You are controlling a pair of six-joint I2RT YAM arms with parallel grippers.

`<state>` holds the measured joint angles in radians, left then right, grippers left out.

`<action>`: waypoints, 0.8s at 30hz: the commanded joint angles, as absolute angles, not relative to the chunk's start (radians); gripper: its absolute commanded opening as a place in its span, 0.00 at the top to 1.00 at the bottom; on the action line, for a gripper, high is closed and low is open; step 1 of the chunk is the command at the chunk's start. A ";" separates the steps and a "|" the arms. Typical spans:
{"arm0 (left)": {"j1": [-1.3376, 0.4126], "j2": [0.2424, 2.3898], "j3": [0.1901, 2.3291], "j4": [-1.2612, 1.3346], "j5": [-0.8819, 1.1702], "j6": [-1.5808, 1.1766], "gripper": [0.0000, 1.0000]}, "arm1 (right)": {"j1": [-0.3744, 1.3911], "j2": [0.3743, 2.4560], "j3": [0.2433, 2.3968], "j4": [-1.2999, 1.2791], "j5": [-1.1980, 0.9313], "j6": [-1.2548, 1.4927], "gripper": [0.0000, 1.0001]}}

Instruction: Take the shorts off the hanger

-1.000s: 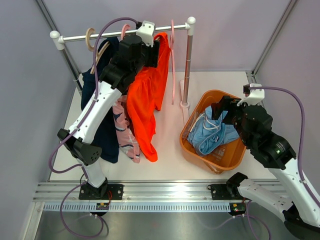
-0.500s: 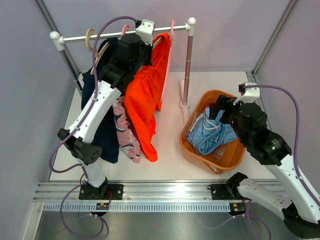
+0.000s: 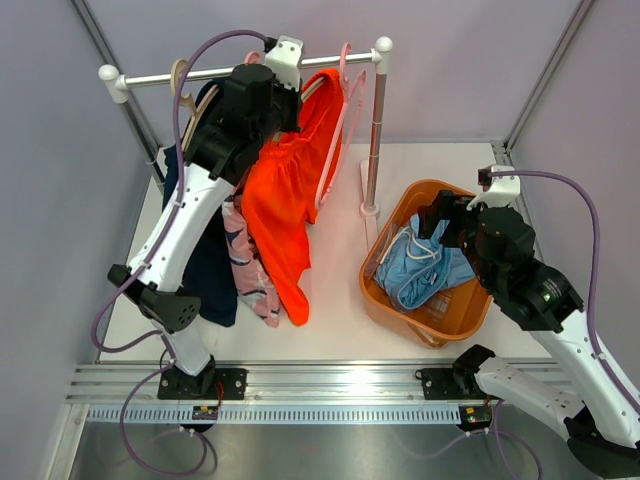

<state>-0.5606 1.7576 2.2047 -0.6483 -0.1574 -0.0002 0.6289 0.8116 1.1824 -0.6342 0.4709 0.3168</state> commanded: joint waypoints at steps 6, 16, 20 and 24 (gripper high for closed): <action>-0.569 1.546 2.088 -0.606 -0.130 -0.029 1.00 | 0.623 0.818 1.180 -0.580 0.446 0.313 0.12; -0.621 1.433 1.928 -0.673 -0.161 -0.029 1.00 | 0.623 0.847 1.198 -0.575 0.420 0.314 0.12; -0.629 1.391 1.850 -0.719 -0.181 -0.046 1.00 | 0.623 0.868 1.206 -0.571 0.393 0.318 0.12; -0.643 1.333 1.766 -0.767 -0.161 -0.045 1.00 | 0.623 0.888 1.209 -0.569 0.364 0.324 0.13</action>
<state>-0.6323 1.4174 1.7931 -0.7830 -0.1612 -0.0383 0.6289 0.8749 1.1812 -0.6079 0.4023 0.3183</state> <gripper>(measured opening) 0.057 0.876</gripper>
